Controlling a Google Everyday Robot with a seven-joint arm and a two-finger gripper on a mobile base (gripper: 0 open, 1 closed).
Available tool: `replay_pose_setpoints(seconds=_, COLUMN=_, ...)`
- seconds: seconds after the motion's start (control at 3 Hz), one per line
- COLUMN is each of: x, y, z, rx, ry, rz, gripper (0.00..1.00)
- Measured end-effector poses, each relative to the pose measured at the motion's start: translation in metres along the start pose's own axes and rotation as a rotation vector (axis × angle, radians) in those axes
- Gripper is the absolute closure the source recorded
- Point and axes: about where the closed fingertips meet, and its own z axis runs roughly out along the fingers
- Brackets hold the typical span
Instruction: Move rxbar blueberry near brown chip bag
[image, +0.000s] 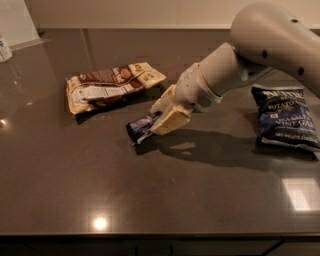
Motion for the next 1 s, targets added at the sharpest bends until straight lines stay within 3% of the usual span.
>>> replay_pose_setpoints(seconds=0.67, x=-0.005, y=-0.064, z=0.007, rx=0.084, ry=0.024, rz=0.072, gripper=1.0)
replay_pose_setpoints(seconds=1.0, x=-0.005, y=-0.088, z=0.011, rx=0.124, ry=0.037, rz=0.114, gripper=0.82)
